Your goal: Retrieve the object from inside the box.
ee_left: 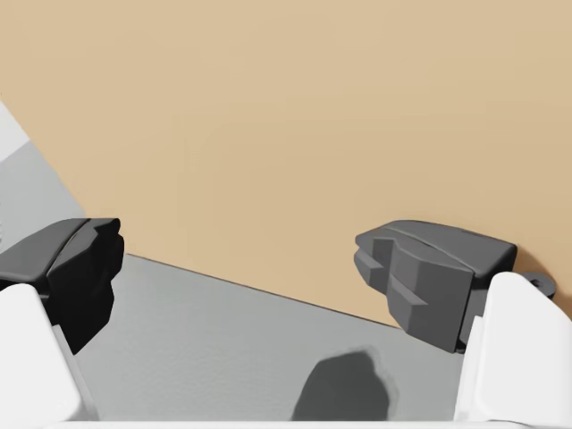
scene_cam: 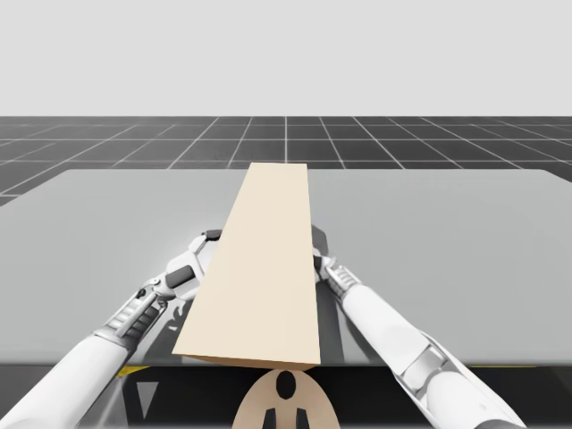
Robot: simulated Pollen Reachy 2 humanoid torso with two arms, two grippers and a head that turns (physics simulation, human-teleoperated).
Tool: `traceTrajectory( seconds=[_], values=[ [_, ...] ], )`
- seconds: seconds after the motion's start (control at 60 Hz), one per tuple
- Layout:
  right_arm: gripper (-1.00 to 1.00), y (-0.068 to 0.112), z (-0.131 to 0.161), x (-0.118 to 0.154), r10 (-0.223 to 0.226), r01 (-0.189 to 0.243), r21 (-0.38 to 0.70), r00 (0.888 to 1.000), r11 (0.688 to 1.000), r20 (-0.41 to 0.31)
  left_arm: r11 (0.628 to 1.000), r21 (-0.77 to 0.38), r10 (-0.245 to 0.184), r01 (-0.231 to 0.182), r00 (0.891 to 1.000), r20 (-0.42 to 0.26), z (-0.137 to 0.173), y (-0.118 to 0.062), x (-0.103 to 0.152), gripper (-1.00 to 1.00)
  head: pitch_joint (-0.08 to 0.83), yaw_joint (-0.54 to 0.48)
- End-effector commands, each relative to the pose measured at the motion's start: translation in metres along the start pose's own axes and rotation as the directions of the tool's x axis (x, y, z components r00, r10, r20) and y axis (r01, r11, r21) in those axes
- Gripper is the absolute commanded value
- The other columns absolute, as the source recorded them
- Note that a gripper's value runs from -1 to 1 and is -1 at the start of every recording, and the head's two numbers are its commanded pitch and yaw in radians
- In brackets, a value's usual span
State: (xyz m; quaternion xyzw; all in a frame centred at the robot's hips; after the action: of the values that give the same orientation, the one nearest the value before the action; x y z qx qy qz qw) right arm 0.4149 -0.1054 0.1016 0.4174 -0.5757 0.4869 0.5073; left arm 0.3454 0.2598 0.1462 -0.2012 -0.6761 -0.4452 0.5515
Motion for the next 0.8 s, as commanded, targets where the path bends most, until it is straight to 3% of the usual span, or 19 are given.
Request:
traceTrajectory(
  seconds=[0.017, 0.217, 0.233, 0.25, 0.283, 0.3, 0.417, 0.583, 0.8],
  values=[
    [-1.00, 0.068, -0.124, -0.002, -0.159, 0.102, 0.219, 0.953, 0.970, 0.257, 1.000, -0.014, 0.027, -0.026, 1.000, 0.017, -0.001, -0.002, -0.001, -1.00, 0.060, 0.00],
    [-1.00, 0.072, -0.136, -0.002, -0.146, 0.085, 0.235, 0.955, 0.968, 0.258, 0.999, -0.009, 0.042, -0.042, 0.999, 0.024, 0.005, 0.003, -0.002, -1.00, 0.059, 0.00],
    [-0.60, 0.073, -0.135, -0.003, -0.142, 0.084, 0.220, 0.955, 0.972, 0.262, 0.999, -0.009, 0.043, -0.042, 0.999, 0.023, 0.005, 0.003, -0.002, -1.00, 0.060, 0.00],
    [0.18, 0.073, -0.135, -0.003, -0.143, 0.084, 0.225, 0.954, 0.971, 0.262, 0.999, -0.009, 0.043, -0.043, 0.999, 0.022, 0.005, 0.003, -0.002, -1.00, 0.061, 0.00],
    [0.94, 0.073, -0.132, -0.004, -0.142, 0.085, 0.224, 0.957, 0.971, 0.252, 0.999, -0.009, 0.044, -0.044, 0.999, 0.021, 0.006, 0.003, -0.002, -1.00, 0.062, 0.00],
    [0.99, 0.073, -0.131, -0.005, -0.140, 0.084, 0.222, 0.958, 0.971, 0.251, 0.999, -0.009, 0.044, -0.044, 0.999, 0.021, 0.006, 0.003, -0.002, -1.00, 0.062, 0.00],
    [1.00, 0.071, -0.121, -0.006, -0.142, 0.094, 0.204, 0.962, 0.974, 0.235, 0.999, -0.010, 0.042, -0.042, 0.999, 0.018, 0.005, 0.003, -0.002, -1.00, 0.061, 0.00],
    [1.00, 0.068, -0.098, -0.007, -0.107, 0.072, 0.172, 0.972, 0.982, 0.208, 0.999, -0.006, 0.043, -0.043, 0.999, 0.017, 0.006, 0.004, -0.003, -1.00, 0.058, 0.00],
    [1.00, 0.069, -0.035, -0.007, -0.038, 0.020, 0.111, 0.985, 0.994, 0.165, 0.999, 0.010, 0.047, -0.047, 0.999, 0.021, 0.008, 0.007, -0.002, -1.00, 0.056, 0.00]
  ],
)
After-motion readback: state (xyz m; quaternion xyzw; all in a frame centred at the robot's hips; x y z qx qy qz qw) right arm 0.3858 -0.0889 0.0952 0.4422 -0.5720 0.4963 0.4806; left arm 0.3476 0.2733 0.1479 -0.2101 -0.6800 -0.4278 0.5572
